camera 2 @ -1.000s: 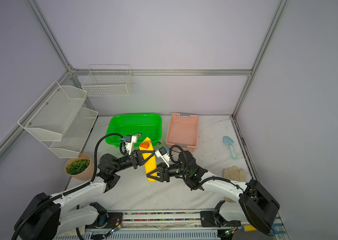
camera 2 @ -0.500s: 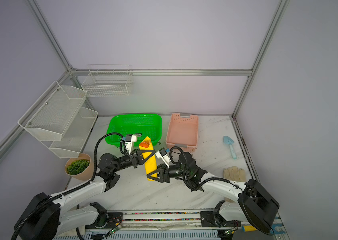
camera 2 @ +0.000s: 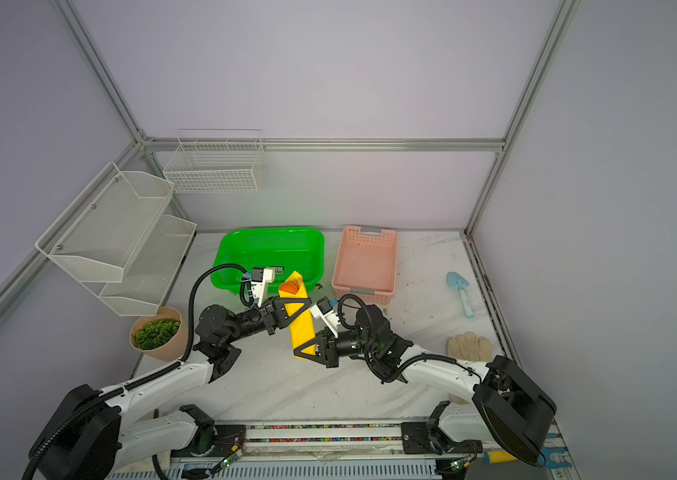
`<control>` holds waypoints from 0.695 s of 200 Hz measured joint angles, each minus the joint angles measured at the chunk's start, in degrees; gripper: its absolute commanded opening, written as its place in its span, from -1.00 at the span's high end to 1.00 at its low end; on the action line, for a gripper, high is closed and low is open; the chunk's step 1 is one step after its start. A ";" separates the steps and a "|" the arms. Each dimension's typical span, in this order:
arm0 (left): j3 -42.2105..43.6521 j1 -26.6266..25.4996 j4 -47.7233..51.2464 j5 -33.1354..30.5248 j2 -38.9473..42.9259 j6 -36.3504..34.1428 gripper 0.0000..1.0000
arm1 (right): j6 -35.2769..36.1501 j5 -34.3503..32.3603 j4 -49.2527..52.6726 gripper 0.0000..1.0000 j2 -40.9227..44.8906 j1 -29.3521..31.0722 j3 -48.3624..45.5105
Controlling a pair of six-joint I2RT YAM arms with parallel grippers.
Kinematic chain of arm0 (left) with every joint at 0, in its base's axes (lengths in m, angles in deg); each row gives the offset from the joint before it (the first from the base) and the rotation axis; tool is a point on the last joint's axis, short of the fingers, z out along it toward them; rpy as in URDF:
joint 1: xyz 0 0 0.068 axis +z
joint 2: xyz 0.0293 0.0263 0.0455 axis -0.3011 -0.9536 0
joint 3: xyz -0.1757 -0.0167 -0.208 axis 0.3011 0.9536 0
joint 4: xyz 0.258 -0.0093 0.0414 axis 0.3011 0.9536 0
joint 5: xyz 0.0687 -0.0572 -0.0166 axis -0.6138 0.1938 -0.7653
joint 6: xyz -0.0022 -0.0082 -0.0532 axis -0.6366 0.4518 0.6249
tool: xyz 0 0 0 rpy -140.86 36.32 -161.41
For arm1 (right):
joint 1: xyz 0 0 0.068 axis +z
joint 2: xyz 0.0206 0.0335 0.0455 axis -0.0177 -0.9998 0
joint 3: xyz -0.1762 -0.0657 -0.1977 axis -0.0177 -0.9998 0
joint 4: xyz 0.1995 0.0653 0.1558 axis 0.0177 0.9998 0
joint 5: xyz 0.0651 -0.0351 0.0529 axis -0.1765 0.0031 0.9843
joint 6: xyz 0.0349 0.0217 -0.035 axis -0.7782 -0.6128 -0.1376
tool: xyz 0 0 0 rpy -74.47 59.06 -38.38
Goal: Place the utensils on the paper napkin and roll it up
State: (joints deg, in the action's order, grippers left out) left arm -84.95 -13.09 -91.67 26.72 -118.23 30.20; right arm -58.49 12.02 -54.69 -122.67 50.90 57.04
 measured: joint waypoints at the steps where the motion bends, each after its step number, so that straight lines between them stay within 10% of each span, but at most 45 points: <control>1: 0.00 0.00 0.00 0.00 0.00 0.00 1.00 | 0.00 0.00 0.02 0.43 0.00 0.00 0.00; 139: -0.72 0.52 -0.92 -1.90 0.76 -0.74 1.00 | 13.18 3.41 23.28 -0.34 1.75 -9.49 14.80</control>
State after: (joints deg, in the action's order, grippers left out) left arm -85.67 -12.56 -92.59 24.82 -117.47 29.46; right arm -45.31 15.43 -31.41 -120.92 41.42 71.83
